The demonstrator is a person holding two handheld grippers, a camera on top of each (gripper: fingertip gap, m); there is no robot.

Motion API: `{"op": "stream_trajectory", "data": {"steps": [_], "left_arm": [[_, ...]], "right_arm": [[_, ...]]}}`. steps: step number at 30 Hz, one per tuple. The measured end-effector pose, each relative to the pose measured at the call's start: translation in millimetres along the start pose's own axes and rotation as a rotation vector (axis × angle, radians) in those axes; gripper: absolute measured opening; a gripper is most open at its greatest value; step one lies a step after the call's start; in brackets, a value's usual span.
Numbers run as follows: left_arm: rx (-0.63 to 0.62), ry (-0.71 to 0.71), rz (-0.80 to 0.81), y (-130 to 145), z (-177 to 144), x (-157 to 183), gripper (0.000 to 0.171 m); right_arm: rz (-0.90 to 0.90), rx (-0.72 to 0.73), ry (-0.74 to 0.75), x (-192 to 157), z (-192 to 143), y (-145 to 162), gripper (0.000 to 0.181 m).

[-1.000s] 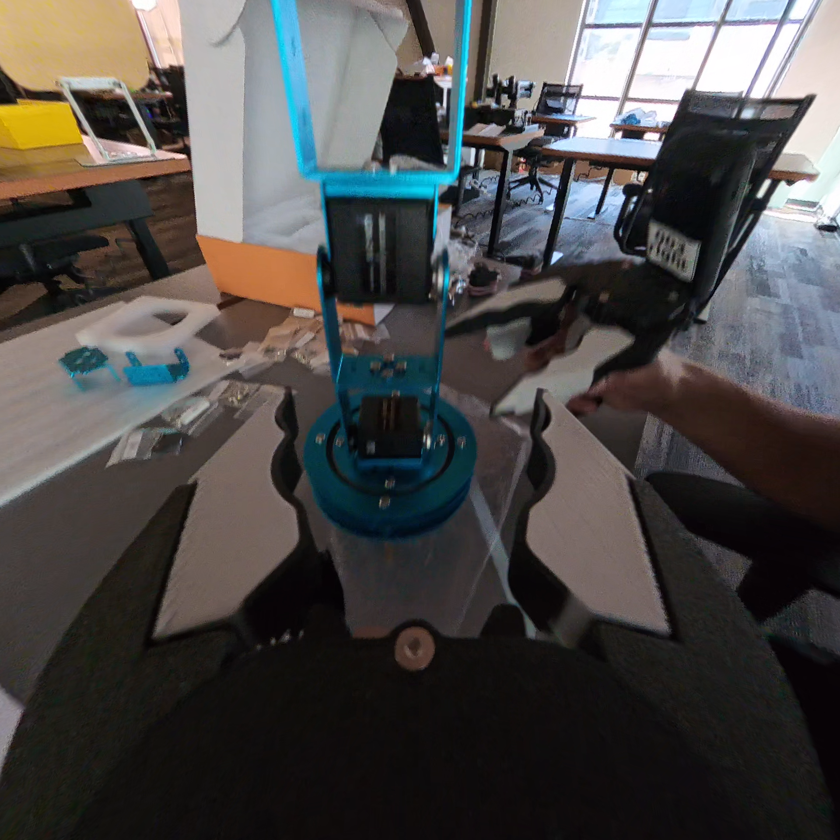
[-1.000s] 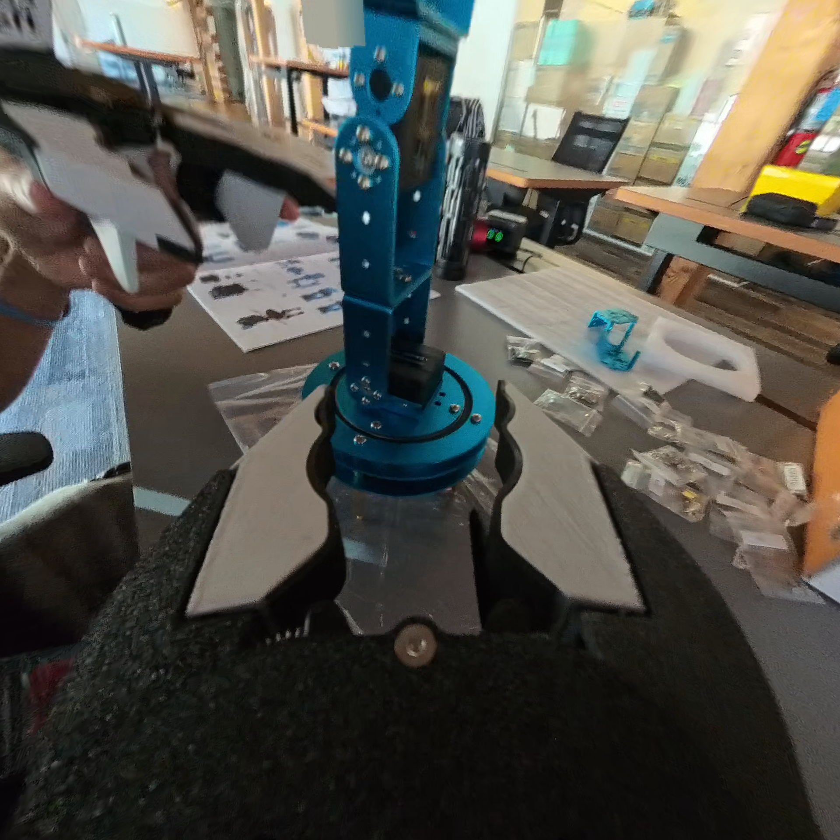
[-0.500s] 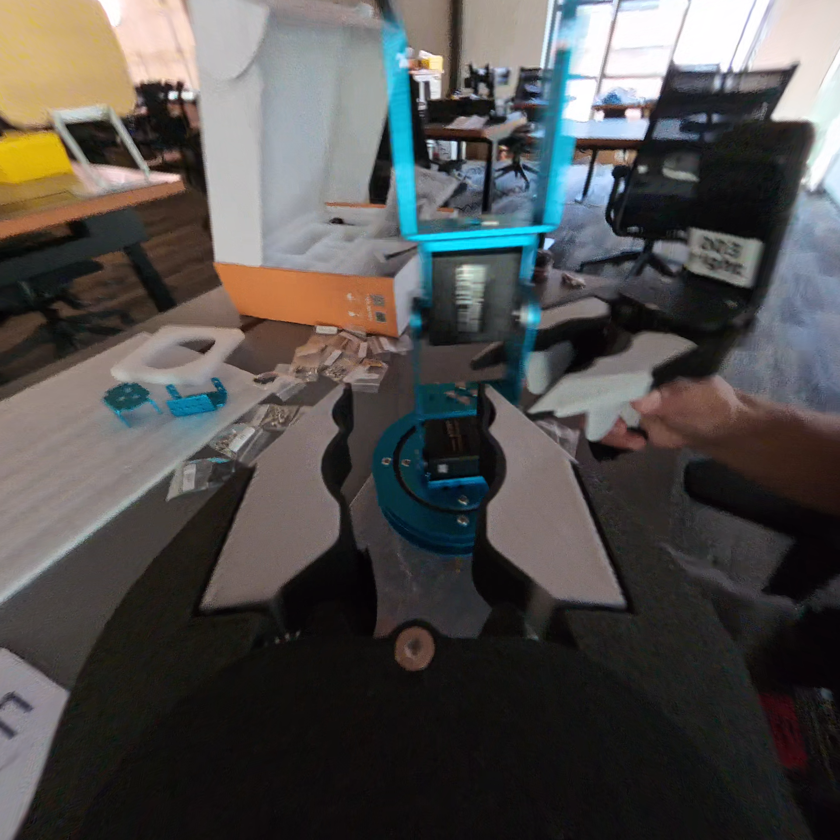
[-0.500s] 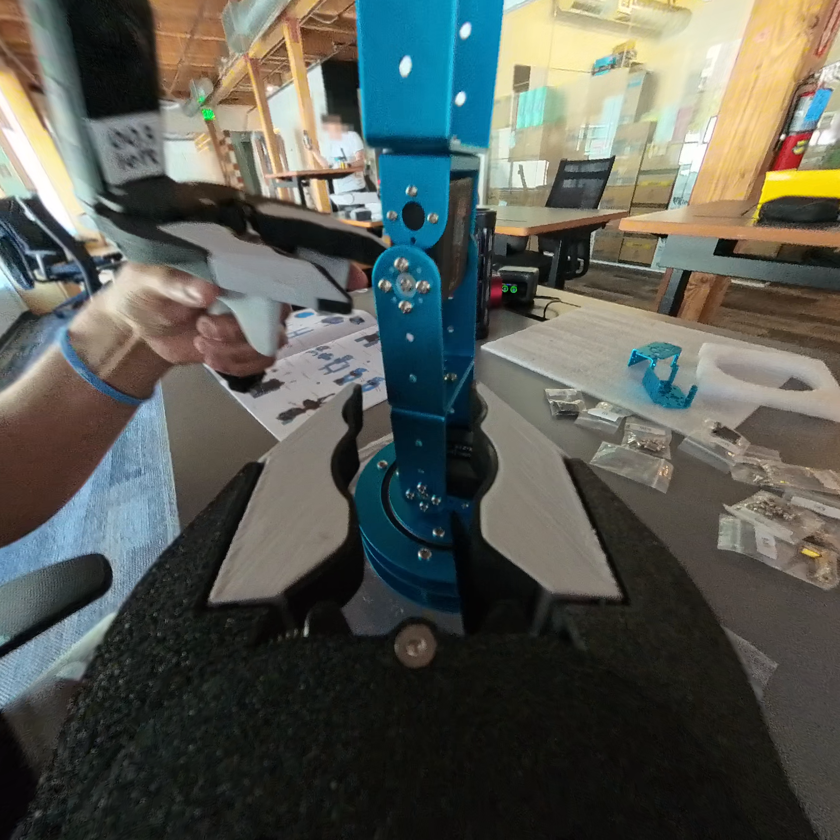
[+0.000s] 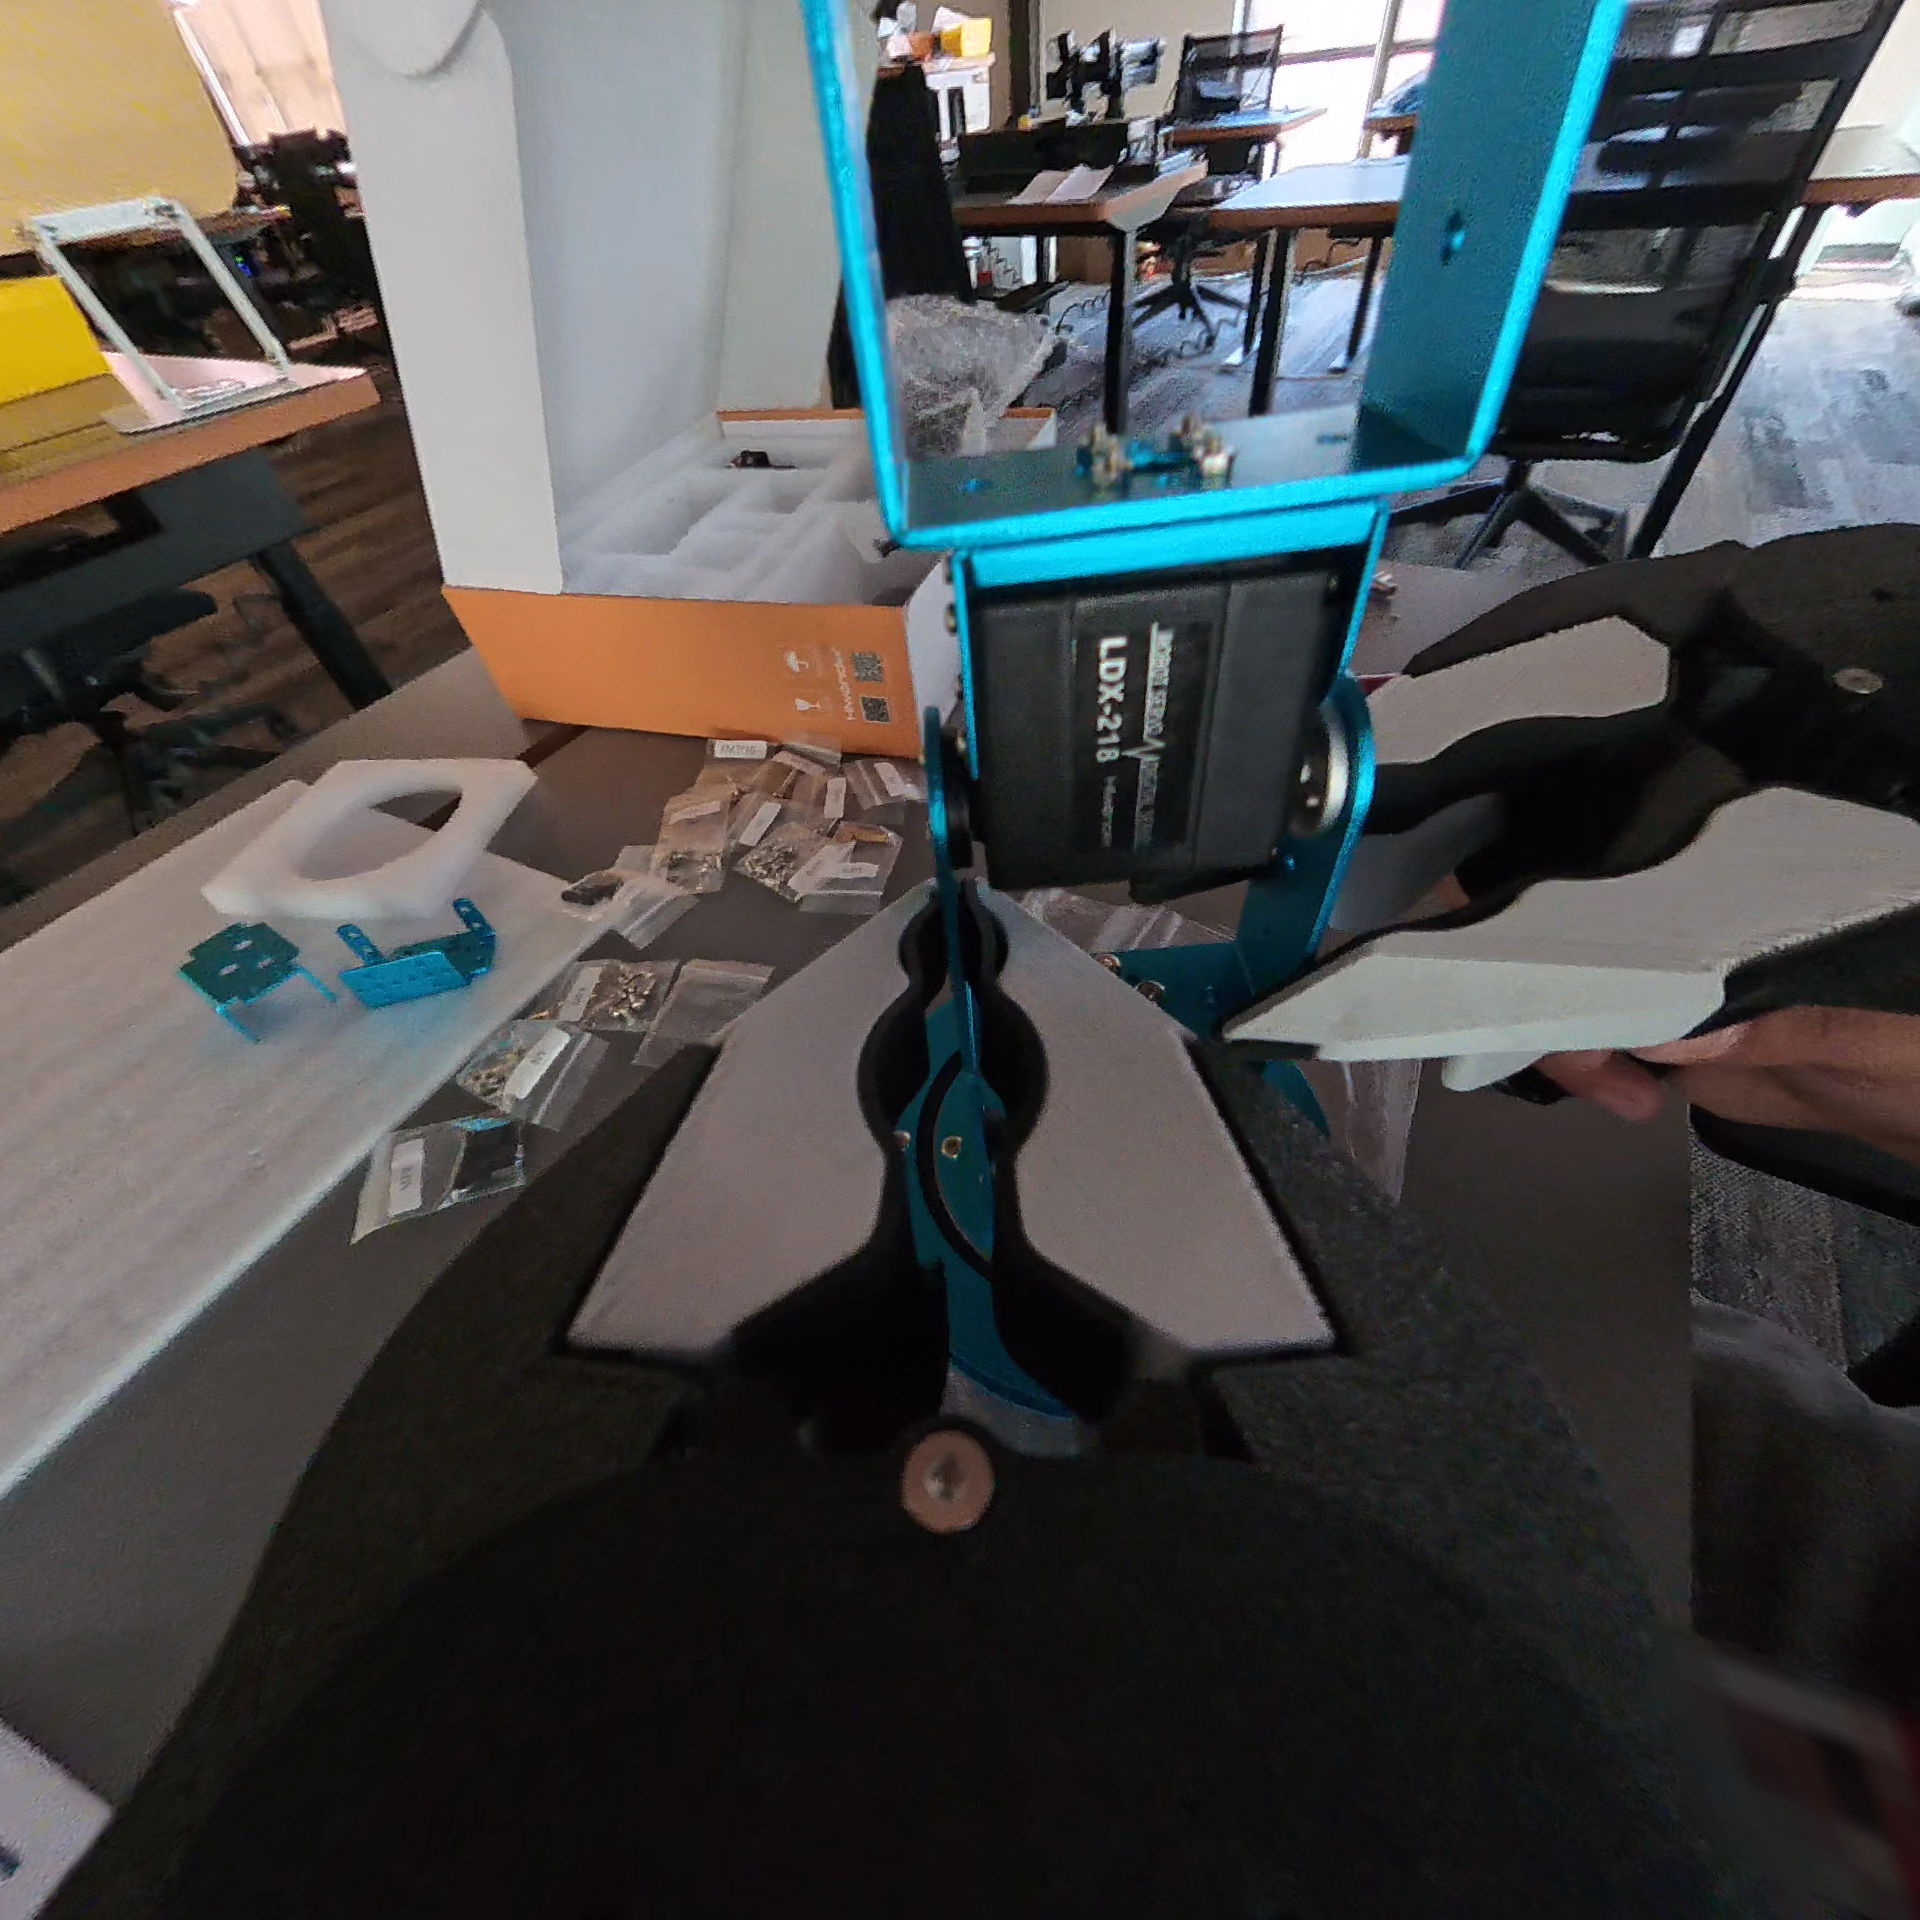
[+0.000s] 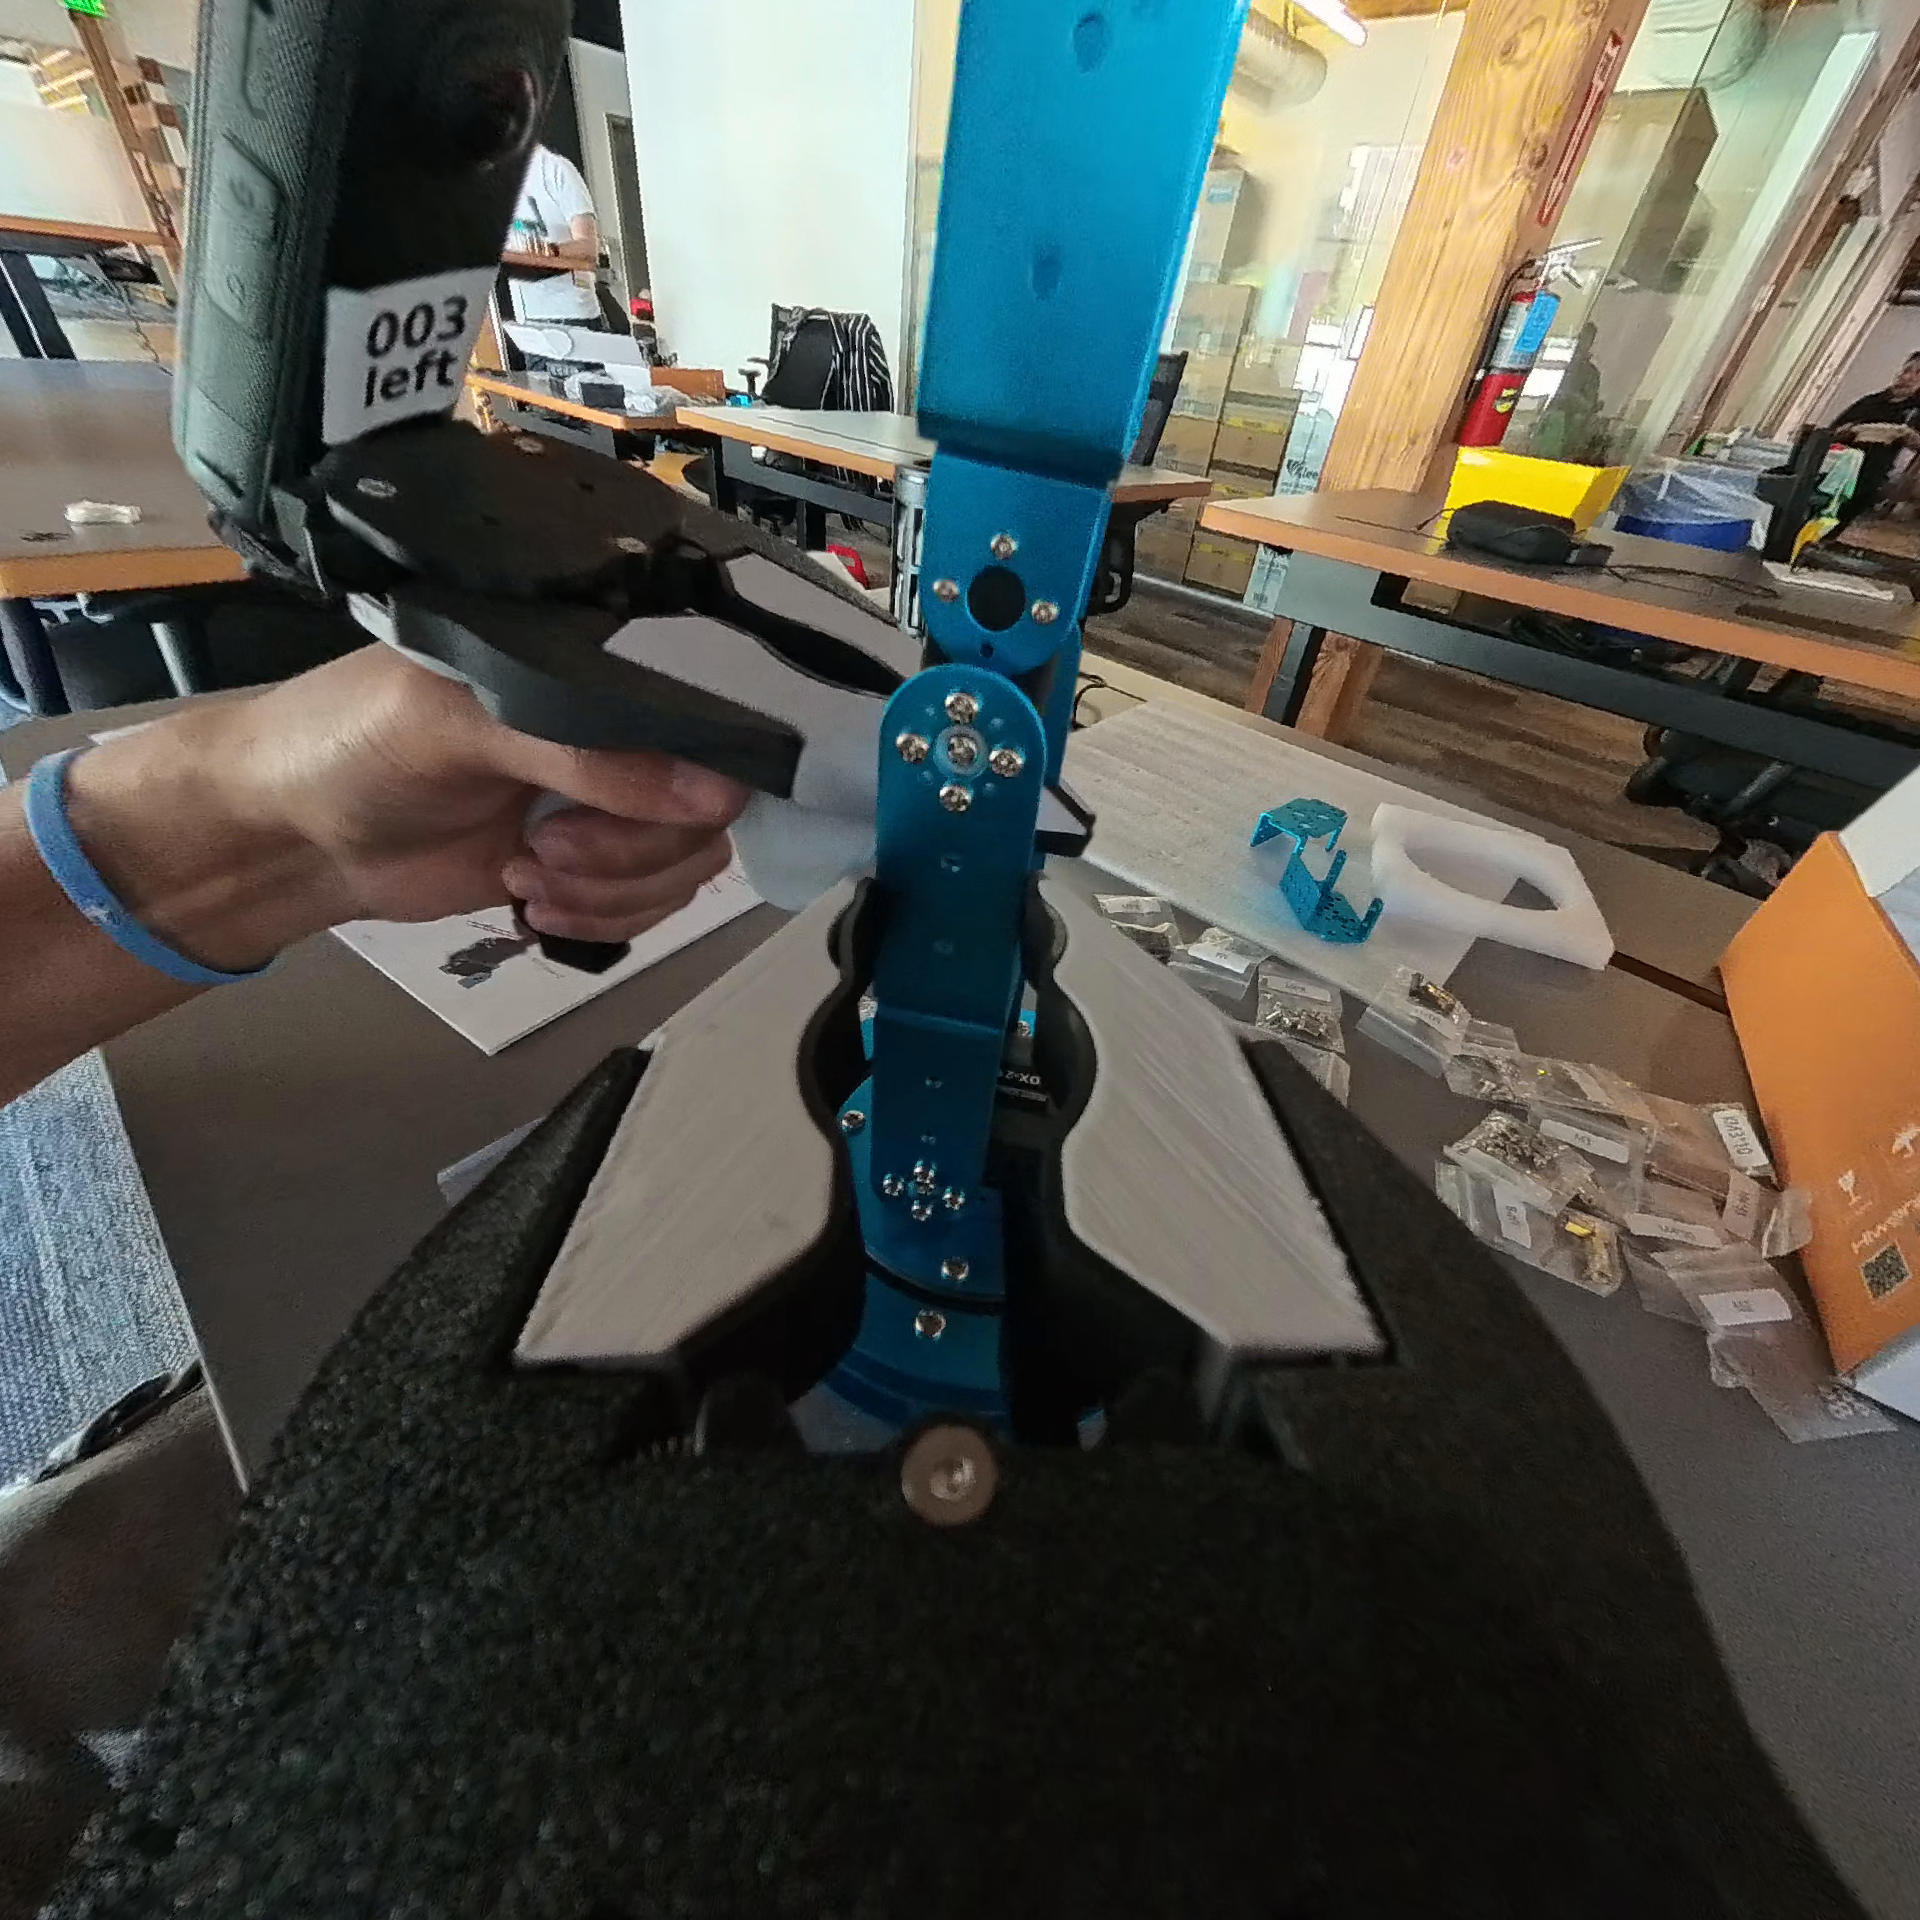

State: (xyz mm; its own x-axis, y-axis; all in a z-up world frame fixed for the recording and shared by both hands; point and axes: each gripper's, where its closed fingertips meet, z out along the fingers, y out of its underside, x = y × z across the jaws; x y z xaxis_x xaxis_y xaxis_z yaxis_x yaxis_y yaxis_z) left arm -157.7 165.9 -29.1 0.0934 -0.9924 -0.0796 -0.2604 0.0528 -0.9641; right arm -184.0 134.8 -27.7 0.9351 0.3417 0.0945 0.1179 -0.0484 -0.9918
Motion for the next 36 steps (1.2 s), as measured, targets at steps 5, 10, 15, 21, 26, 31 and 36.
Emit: {"op": "stream_trajectory", "data": {"steps": [5, 10, 15, 21, 26, 31, 36], "left_arm": [[0.017, -0.066, 0.019, -35, -15, -11, 0.000], [-0.014, -0.140, 0.032, -83, -23, -67, 0.000], [-0.047, -0.313, 0.018, -106, -21, -170, 0.000], [-0.121, -0.610, -0.052, -76, -16, -299, 0.000], [-0.179, -0.717, -0.183, -29, 1, -367, 0.000], [-0.218, -0.726, -0.252, 7, 16, -388, 0.000], [-0.176, -0.722, -0.223, 27, 14, -387, 0.000]], "right_arm": [[-0.005, 0.043, -0.014, 1, 4, -36, 0.024], [0.003, 0.032, -0.110, 25, 43, -93, 0.025], [-0.001, 0.011, -0.195, 66, 130, -123, 0.025], [-0.037, -0.088, -0.391, 106, 256, -99, 0.026], [0.009, -0.196, -0.489, 129, 325, -63, 0.026], [0.018, -0.253, -0.501, 141, 351, -30, 0.026], [-0.018, -0.262, -0.510, 134, 355, -13, 0.026]]}}
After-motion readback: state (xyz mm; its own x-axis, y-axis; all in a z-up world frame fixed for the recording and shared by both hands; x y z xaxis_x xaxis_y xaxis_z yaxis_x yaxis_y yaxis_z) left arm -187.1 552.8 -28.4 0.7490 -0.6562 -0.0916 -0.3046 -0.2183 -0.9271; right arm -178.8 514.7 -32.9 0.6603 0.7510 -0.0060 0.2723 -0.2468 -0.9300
